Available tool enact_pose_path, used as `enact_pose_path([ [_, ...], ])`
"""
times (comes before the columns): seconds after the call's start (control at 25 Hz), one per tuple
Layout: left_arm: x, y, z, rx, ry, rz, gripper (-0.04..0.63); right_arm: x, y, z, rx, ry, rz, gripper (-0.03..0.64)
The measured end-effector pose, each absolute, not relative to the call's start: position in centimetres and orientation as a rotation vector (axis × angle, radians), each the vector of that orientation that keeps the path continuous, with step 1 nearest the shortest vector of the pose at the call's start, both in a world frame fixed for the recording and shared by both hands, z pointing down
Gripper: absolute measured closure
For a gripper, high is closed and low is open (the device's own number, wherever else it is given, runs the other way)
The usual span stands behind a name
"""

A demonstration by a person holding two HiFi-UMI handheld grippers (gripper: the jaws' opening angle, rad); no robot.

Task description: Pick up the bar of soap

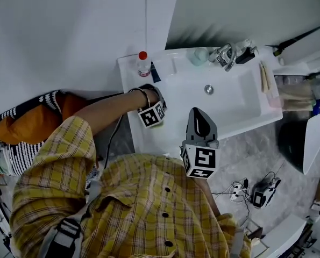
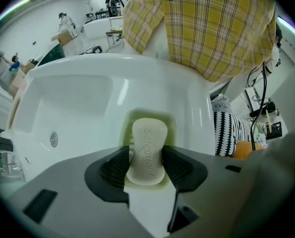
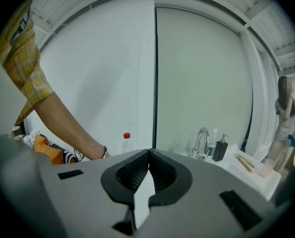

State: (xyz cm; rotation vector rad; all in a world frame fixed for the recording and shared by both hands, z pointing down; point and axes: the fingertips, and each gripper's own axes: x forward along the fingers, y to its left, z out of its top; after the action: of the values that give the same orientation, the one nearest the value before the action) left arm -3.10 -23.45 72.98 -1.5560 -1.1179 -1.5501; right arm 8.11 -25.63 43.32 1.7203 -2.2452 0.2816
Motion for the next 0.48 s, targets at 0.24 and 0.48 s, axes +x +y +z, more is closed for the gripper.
enact_pose_path([
  [0.24, -3.00, -23.73, 73.27, -1.496, -1.165, -1.556, 0.387, 8.89, -26.04, 44.06, 1.742, -2.217, 0.311, 0.598],
  [0.48, -3.25, -23.30, 73.44, -1.443, -1.222, -1.553, 0.394, 8.63, -26.08, 44.28, 1.743, -2.209, 0.298, 0.598],
])
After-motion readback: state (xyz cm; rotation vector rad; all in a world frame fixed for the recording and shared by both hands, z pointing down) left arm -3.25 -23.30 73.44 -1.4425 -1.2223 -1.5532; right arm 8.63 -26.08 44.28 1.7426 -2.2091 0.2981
